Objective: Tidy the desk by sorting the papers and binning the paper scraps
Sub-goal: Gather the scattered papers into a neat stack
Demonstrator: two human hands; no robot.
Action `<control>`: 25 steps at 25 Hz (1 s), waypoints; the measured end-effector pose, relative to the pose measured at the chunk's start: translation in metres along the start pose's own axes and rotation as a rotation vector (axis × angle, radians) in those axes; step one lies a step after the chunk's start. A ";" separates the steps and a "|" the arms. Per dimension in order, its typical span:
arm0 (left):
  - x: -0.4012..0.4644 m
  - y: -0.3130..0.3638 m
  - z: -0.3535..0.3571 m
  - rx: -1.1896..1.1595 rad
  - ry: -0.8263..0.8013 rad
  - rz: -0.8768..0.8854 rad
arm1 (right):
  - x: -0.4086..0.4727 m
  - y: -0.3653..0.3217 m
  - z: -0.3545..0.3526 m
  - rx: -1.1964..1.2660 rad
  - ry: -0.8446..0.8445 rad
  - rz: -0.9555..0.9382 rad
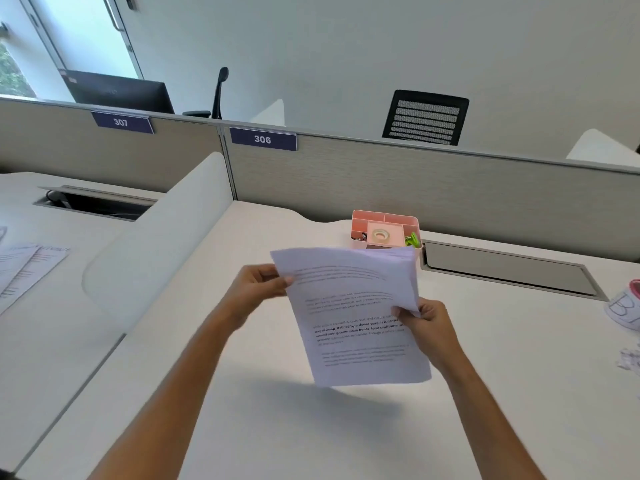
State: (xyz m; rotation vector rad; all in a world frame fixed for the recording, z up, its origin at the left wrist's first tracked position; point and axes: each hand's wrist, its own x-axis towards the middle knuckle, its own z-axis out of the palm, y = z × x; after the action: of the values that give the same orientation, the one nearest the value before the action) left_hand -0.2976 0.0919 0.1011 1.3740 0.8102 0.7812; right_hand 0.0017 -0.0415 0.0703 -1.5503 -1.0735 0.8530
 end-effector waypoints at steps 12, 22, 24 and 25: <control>-0.001 -0.037 0.059 -0.147 0.171 0.095 | -0.019 0.027 0.042 0.324 0.140 0.010; -0.002 -0.082 0.067 -0.046 0.320 -0.040 | -0.026 0.045 0.064 0.358 0.105 0.135; -0.003 -0.083 0.065 -0.062 0.307 -0.007 | -0.027 0.045 0.061 0.358 0.107 0.110; -0.003 -0.085 0.064 -0.071 0.294 -0.002 | -0.028 0.047 0.061 0.358 0.101 0.105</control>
State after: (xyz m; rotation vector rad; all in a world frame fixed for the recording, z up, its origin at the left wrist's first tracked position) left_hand -0.2441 0.0522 0.0185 1.2110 1.0012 1.0159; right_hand -0.0536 -0.0505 0.0106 -1.3386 -0.7253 0.9691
